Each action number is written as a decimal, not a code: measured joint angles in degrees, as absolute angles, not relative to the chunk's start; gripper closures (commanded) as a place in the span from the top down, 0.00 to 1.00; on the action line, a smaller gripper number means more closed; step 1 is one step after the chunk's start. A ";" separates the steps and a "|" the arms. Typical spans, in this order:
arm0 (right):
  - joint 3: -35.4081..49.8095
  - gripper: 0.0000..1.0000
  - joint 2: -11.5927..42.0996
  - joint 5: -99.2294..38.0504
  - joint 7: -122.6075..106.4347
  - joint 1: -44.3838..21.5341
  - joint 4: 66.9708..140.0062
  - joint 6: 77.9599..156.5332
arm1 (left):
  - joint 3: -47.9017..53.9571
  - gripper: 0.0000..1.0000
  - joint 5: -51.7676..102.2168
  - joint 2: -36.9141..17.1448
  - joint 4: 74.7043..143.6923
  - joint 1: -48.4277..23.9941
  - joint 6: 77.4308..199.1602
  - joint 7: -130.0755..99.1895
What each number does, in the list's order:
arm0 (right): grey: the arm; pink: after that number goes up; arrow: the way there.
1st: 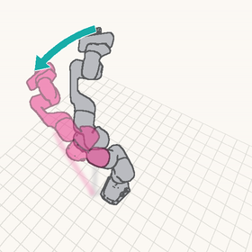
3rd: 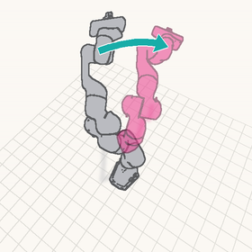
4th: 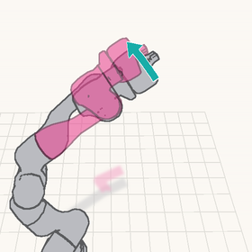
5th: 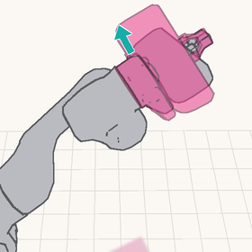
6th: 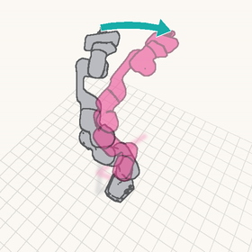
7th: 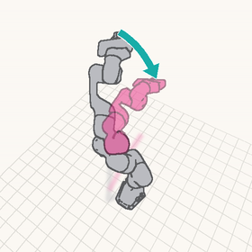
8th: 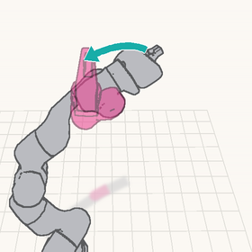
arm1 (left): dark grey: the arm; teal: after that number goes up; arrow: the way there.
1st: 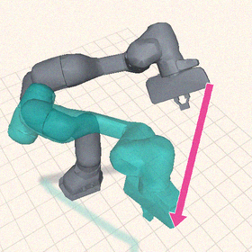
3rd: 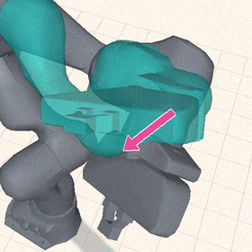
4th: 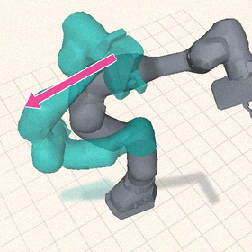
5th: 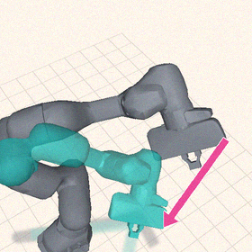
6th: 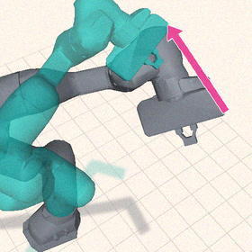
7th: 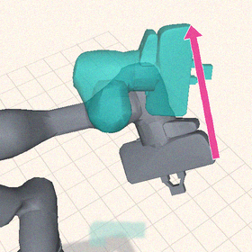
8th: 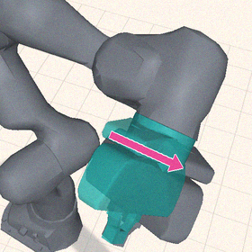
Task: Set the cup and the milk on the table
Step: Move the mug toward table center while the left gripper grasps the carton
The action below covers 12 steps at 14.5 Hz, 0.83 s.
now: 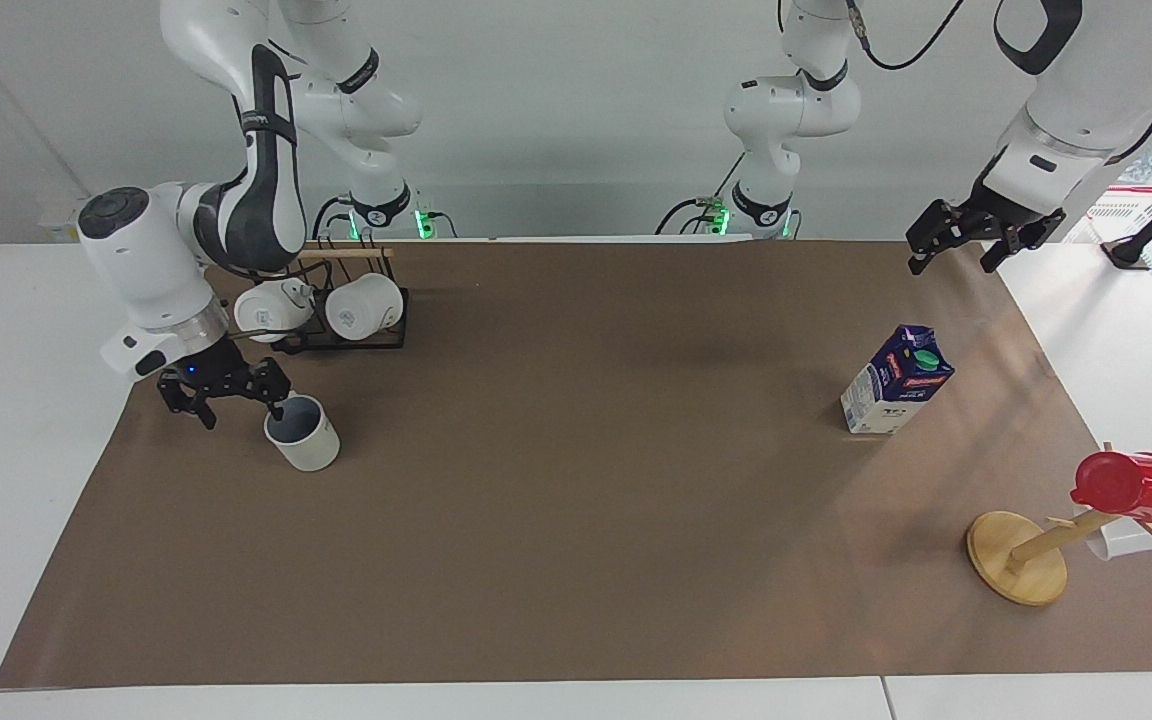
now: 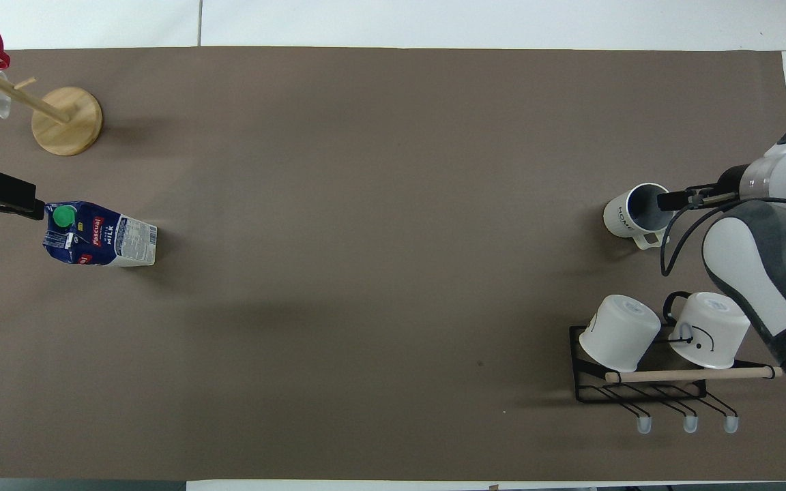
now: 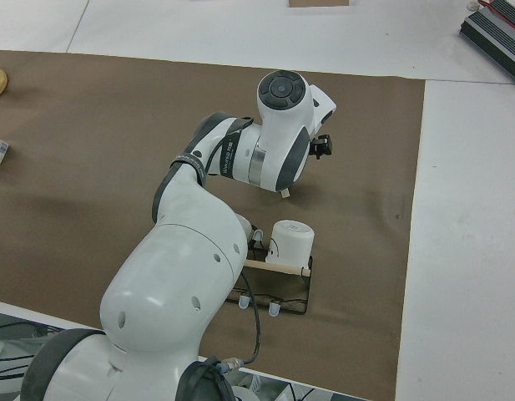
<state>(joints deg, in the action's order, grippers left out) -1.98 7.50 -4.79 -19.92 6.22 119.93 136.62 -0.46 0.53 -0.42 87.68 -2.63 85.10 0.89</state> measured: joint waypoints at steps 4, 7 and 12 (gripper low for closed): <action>-2.18 0.78 8.73 -4.97 -23.81 6.44 122.12 139.87 | -0.46 1.00 0.53 -0.42 87.68 -2.63 85.10 0.88; -2.00 0.17 8.97 -4.98 -24.19 6.30 122.21 140.69 | -0.47 1.00 0.53 -0.42 87.68 -2.61 85.10 0.84; -1.63 0.00 8.97 -4.99 -25.02 5.46 122.21 140.71 | -0.56 1.00 0.53 -0.04 90.20 -2.52 90.38 0.75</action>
